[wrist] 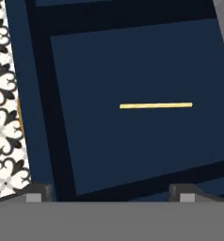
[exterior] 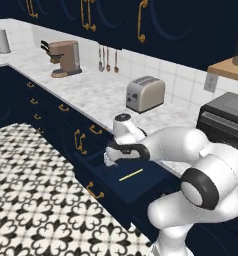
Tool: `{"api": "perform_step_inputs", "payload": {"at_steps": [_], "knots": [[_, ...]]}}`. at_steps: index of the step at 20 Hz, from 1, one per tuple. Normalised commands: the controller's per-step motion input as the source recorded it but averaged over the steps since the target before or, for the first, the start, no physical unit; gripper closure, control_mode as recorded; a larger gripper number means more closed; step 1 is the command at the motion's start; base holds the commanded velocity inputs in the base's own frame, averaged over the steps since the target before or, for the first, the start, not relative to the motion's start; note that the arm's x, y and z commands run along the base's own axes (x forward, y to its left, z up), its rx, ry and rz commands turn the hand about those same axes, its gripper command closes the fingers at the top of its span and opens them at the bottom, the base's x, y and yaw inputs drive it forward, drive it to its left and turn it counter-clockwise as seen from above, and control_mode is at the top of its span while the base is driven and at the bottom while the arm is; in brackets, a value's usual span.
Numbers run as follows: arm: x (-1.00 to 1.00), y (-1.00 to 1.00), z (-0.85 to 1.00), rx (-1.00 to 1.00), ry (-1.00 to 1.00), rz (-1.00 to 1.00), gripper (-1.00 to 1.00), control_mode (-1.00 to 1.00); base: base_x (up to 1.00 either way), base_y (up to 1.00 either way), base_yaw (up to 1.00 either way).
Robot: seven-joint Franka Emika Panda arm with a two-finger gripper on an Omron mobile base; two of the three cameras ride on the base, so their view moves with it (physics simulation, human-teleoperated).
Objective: Take a straw from the drawer in front and place it inside the glass cup on the dining counter.
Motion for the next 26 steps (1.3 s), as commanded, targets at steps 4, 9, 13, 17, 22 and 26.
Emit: {"api": "perform_step_inputs", "payload": {"at_steps": [4,9,13,17,22,26], "knots": [[0.71,-0.47,0.06,0.11,0.23,0.00,-1.00,-1.00,0.00,0.00,0.00],[0.41,-0.02,-0.50,-0.01,0.07,0.00,-1.00,-1.00,0.00,0.00,0.00],[0.20,0.02,-0.62,-0.07,0.00,0.00,-1.00,-1.00,0.00,0.00,0.00],[0.02,0.02,-0.68,-0.03,0.00,0.00,-1.00,-1.00,0.00,0.00,0.00],[0.00,0.04,-0.60,0.00,0.00,0.00,-1.00,-1.00,0.00,0.00,0.00],[0.00,0.18,-0.42,0.00,0.00,0.00,-1.00,-1.00,0.00,0.00,0.00]]}}
